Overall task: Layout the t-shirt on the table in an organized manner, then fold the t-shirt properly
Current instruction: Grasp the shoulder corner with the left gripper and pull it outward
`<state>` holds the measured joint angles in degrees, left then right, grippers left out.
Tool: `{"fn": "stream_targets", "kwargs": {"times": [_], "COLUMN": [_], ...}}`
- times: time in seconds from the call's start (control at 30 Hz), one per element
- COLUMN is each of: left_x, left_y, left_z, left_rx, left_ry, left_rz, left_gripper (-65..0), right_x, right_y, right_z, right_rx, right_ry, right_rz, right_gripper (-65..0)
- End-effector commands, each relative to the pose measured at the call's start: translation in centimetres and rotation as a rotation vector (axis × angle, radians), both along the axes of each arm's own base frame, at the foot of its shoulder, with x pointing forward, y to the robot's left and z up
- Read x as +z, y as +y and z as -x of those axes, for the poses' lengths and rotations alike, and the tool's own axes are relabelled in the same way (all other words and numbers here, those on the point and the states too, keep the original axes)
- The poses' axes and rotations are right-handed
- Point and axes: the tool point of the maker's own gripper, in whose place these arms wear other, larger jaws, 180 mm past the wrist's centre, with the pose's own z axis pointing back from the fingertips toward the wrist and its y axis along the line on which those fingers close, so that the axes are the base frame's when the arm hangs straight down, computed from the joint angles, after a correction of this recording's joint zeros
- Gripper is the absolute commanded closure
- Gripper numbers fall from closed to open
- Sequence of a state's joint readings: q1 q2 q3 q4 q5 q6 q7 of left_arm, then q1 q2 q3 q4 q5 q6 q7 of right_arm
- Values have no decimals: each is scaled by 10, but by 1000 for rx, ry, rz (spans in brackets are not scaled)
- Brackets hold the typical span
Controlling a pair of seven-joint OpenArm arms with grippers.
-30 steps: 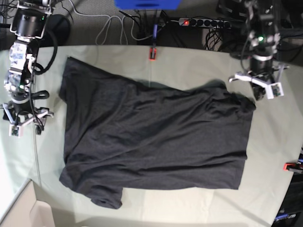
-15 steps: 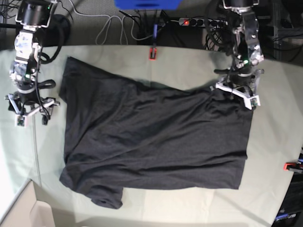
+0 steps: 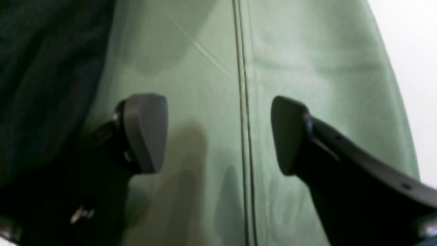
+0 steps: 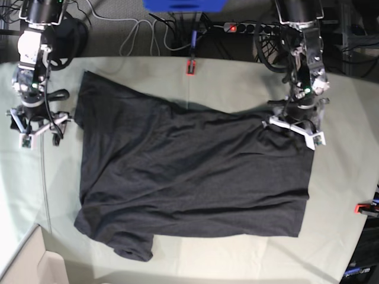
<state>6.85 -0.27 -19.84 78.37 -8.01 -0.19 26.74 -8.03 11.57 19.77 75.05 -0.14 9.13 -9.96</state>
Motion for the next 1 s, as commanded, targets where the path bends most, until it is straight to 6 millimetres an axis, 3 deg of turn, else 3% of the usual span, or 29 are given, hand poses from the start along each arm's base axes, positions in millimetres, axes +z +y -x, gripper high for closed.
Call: {"fn": "stream_targets", "kwargs": {"times": [0.0, 0.1, 0.23, 0.43, 0.57, 0.8, 0.9, 0.97], "left_x": [19, 29, 53, 90, 86, 46, 53, 63], "left_y": [5, 26, 51, 60, 62, 75, 78, 76], "left_z": [-12, -4, 9, 46, 65, 74, 70, 66], "left_rx": [8, 62, 127, 105, 82, 49, 43, 39], "left_ry": [-67, -89, -134, -173, -122, 126, 112, 86], "left_rz": [-19, -39, -74, -170, -194, -151, -164, -171], "left_gripper": [-4, -30, -5, -3, -5, -5, -9, -50], "right_x": [14, 14, 15, 14, 13, 9, 6, 1], "right_y": [-8, -8, -8, -6, -3, 0, 2, 2], "right_z": [-6, -6, -8, -8, -9, -5, -3, 7], "right_rx": [2, 2, 2, 1, 6, 5, -2, -1], "right_ry": [-41, -41, -46, -46, -46, -37, -35, -13], "right_rz": [26, 26, 26, 21, 17, 9, 0, 0], "right_gripper": [-482, -482, -482, -482, -483, -485, -485, -485]}}
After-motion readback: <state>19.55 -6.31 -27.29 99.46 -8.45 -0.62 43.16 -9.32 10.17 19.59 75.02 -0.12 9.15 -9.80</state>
